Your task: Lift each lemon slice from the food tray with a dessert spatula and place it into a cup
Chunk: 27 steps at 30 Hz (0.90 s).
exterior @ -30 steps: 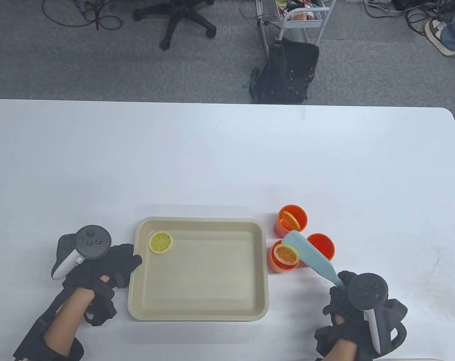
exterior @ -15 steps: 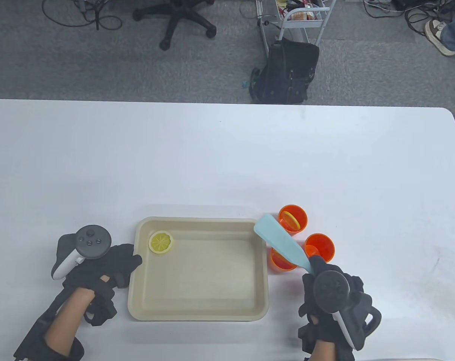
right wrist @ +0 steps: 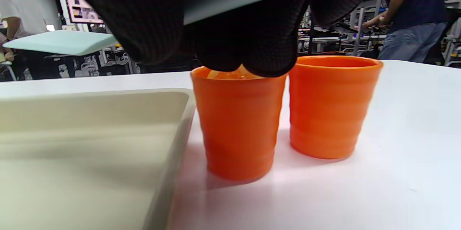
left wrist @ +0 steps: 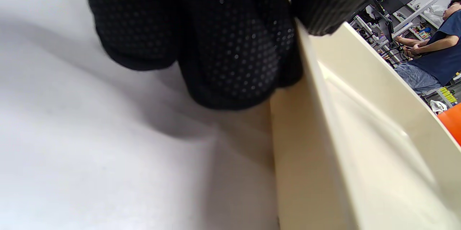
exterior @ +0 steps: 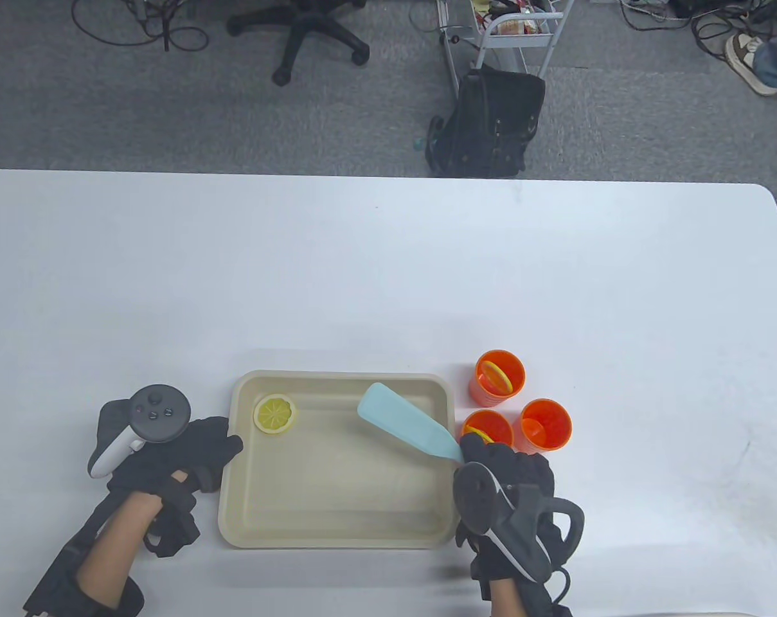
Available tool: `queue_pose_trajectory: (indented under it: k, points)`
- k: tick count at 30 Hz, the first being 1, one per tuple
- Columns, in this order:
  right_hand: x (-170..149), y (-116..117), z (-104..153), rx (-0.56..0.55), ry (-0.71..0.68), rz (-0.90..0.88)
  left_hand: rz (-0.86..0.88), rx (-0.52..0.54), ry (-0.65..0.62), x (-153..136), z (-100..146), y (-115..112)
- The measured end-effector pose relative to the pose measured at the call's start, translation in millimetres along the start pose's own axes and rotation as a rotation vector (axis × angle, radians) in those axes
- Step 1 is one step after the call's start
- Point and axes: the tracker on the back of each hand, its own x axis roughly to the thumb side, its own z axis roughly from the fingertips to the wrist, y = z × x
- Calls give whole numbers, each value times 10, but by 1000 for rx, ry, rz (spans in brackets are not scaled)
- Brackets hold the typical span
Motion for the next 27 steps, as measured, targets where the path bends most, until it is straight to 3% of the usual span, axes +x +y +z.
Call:
queue_pose_trajectory:
  k: [13, 27]
  points:
    - [640, 178, -10, 80, -128, 216, 0, -2, 0, 2, -2, -1]
    - [781, 334, -80, 170, -122, 312, -6, -2, 0, 5, -2, -6]
